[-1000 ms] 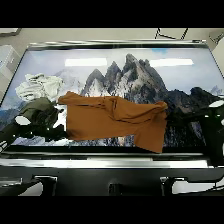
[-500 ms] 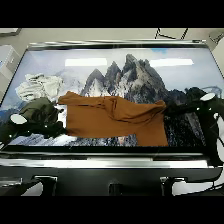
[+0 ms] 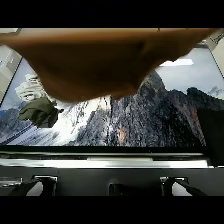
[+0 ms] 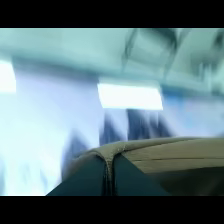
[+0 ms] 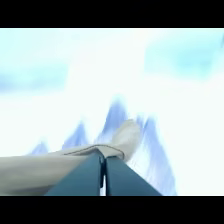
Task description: Fold the clothes and pants, and hang the long-sleeved shirts on hangers.
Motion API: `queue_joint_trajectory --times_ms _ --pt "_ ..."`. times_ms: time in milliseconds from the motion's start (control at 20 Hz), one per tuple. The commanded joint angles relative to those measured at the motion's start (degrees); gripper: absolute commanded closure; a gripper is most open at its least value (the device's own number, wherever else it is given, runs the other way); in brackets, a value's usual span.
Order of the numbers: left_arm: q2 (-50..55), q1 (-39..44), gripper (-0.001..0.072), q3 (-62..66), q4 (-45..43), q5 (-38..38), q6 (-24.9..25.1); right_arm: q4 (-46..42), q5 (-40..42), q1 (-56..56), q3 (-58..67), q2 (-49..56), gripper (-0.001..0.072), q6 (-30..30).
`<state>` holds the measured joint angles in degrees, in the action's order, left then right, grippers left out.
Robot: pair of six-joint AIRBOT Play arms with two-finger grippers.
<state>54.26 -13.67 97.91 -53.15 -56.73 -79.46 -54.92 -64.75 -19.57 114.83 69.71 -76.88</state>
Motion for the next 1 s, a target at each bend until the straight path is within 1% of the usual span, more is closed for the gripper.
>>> queue_joint_trajectory --times_ms 0,100,200,300,350,450,500,550,600,700,800,850,900,950 --pt "-4.8 -1.8 0.0681 19.1 -4.9 3.4 -0.3 -9.4 5.8 0.0 6.7 -13.9 0.0682 -1.7" --pt "-8.1 -1.8 0.0681 19.1 -4.9 4.1 -2.1 -13.6 4.4 0.0 6.0 -20.0 0.0682 -4.4" --pt "-10.2 -1.8 0.0681 19.2 -4.9 5.4 -2.2 -16.7 6.4 0.0 6.0 -24.0 0.0682 -5.0" --pt "-11.4 -1.8 0.0681 19.2 -4.9 7.0 -2.6 -18.7 9.0 0.0 6.0 -26.4 0.0682 -5.0" --pt "-11.4 -1.8 0.0681 19.2 -4.9 7.3 -3.8 -19.5 9.6 0.0 6.0 -27.0 0.0682 -5.0" --pt "-10.7 -1.8 0.0681 19.1 -4.9 5.1 -4.6 -20.4 8.3 0.0 6.0 -26.9 0.0682 -6.5" --pt "-9.7 -1.8 0.0681 19.1 -4.9 1.8 -4.7 -20.7 6.4 0.0 6.0 -26.3 0.0682 -7.1" --pt "-8.2 -1.8 0.0681 18.8 -4.7 -2.6 -5.8 -20.8 2.7 0.0 6.0 -25.1 0.0682 -7.1" --pt "-6.6 -1.8 0.0680 17.5 -4.7 -8.0 -7.0 -20.7 -2.2 0.0 6.0 -23.4 0.0682 -7.1" --pt "-2.6 -1.1 0.0681 11.0 -3.2 -15.3 -7.1 -19.2 -15.4 0.0 4.8 -16.9 0.0683 -6.4" --pt "1.8 1.9 0.0681 0.5 -3.2 -16.4 -5.3 -17.6 -26.8 0.2 -2.3 -8.5 0.0684 -6.2" --pt "4.1 3.7 0.0681 -5.1 -3.3 -15.8 -4.0 -17.6 -29.3 1.4 -7.0 -4.6 0.0685 -6.2" --pt "6.9 5.5 0.0681 -11.4 -3.3 -14.9 -2.9 -18.4 -29.2 3.8 -12.8 -1.0 0.0685 -6.3" --pt "9.7 7.0 0.0680 -17.1 -3.3 -13.6 -2.8 -19.1 -27.0 6.2 -18.4 2.0 0.0685 -6.3"
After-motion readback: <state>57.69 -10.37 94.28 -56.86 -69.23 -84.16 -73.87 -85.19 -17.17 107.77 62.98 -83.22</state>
